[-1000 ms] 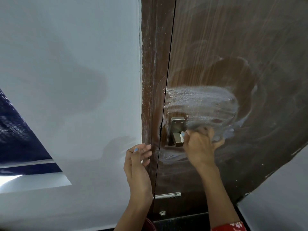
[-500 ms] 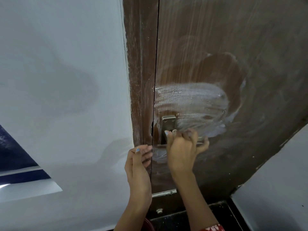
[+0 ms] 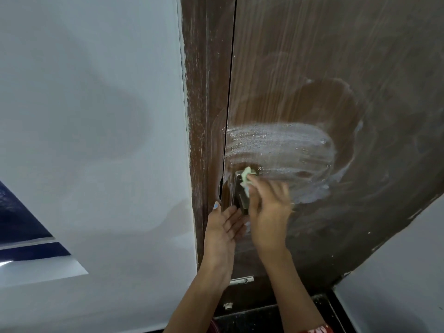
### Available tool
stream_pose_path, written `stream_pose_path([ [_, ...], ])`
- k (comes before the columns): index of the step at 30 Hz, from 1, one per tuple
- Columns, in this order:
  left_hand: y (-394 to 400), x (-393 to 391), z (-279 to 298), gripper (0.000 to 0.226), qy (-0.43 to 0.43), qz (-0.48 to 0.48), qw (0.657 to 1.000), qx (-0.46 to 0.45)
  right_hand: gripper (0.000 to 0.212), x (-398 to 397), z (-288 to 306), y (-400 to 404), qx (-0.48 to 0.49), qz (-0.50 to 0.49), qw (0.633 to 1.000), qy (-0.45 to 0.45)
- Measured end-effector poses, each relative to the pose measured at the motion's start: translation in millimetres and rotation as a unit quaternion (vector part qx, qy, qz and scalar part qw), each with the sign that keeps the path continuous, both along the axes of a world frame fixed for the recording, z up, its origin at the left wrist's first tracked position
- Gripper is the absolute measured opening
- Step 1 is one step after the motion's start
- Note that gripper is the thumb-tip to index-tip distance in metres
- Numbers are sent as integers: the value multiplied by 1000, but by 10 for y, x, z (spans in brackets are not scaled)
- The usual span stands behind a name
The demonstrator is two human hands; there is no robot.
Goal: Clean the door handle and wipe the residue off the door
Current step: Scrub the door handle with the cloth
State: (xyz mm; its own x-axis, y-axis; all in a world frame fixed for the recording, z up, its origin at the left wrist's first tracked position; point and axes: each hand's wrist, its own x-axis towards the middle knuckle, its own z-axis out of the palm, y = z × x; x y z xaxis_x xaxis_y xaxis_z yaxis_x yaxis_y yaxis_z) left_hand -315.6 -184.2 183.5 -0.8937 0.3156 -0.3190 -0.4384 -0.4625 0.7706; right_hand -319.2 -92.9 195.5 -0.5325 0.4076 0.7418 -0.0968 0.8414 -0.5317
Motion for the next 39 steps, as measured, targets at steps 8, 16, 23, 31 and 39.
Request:
stream_pose_path([
  [8, 188, -23, 40, 61, -77, 23, 991, 109, 35, -28, 39, 92, 146, 109, 963, -198],
  [16, 236, 4, -57, 78, -119, 40, 972, 200, 33, 201, 60, 194, 145, 123, 950, -246],
  [23, 249, 112, 9, 77, -104, 49, 982, 149, 33, 415, -107, 455, 44, -18, 970, -238],
  [31, 274, 117, 12, 85, -88, 39, 989, 114, 9, 433, -256, 97, -69, 136, 975, -163],
  [39, 329, 100, -115, 80, -71, 67, 987, 126, 31, 414, -394, 378, -12, 66, 989, -134],
])
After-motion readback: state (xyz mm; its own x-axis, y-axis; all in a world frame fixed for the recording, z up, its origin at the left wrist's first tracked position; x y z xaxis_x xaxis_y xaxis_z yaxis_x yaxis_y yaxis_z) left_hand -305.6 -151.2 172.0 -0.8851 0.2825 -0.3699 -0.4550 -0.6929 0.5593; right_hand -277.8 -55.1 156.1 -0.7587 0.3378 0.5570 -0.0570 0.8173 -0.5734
